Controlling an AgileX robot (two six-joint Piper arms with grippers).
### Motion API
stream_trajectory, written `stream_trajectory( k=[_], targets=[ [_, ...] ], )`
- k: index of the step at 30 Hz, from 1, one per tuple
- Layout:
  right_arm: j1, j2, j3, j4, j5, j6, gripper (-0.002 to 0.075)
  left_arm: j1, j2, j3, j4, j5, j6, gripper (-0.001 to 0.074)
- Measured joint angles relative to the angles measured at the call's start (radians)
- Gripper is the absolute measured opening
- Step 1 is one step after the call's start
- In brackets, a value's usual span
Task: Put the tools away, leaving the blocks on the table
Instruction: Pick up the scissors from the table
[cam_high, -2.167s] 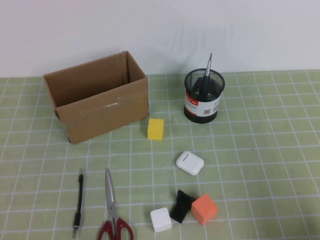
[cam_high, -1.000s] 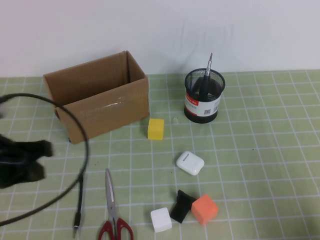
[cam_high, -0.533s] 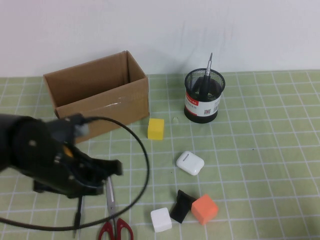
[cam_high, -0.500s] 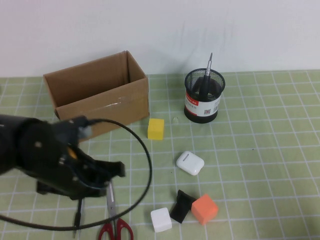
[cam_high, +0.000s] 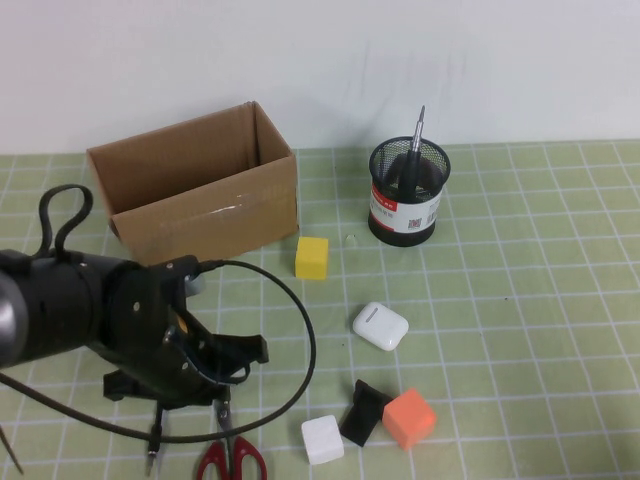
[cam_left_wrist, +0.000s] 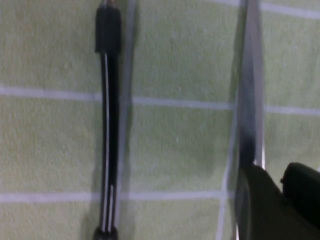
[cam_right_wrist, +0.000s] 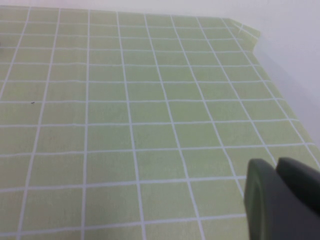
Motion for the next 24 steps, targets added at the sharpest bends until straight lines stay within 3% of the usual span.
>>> stream_trajectory(
  k=[8,24],
  targets=[
    [0.0,0.0,0.0,0.0,0.0,0.0,-0.0008,0.0,0.041,0.0,0.023,-0.009,0.0,0.025],
    [0.0,0.0,0.0,0.0,0.0,0.0,-0.0008,0.0,0.052,-0.005,0.026,-0.082,0.006,0.0267]
  ],
)
